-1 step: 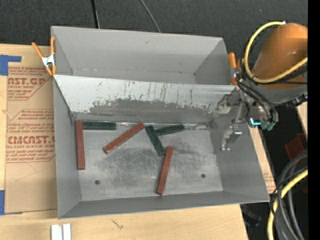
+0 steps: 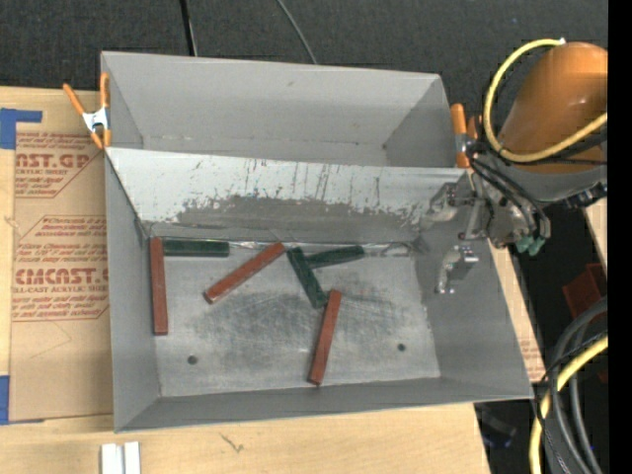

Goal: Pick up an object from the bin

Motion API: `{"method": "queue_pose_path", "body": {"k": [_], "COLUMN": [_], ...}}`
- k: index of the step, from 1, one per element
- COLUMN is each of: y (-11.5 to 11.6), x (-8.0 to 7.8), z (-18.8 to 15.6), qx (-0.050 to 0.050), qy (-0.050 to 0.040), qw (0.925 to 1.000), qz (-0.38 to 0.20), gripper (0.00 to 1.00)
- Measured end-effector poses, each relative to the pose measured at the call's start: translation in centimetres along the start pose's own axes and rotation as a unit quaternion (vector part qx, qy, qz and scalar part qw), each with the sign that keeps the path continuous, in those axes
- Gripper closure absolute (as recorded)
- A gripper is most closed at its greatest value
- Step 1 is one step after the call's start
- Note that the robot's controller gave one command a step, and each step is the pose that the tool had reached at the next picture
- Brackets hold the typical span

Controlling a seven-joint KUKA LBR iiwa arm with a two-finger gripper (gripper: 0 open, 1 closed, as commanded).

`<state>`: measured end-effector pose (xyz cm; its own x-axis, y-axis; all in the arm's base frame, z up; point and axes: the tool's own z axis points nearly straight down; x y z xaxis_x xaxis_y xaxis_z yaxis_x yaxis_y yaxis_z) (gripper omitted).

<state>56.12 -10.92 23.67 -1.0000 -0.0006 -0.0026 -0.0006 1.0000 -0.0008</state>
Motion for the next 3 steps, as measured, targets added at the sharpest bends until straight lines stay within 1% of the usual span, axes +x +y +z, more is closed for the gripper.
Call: {"method": "queue_pose_path", "body": {"k": [1, 2, 3], "y": [3.6, 6.5, 8.6], "x": [-1.6, -2.4, -0.3], "z": [8.3, 9.1, 10.6], "qx": [0.000, -0.001, -0.001], "qy": [-0.0021, 0.0024, -0.0001], "qw": [0.9997, 0.9931, 0.9602], "qz": [-0.023, -0.117, -0.279], "gripper": [0.00, 0.00, 0.00]}}
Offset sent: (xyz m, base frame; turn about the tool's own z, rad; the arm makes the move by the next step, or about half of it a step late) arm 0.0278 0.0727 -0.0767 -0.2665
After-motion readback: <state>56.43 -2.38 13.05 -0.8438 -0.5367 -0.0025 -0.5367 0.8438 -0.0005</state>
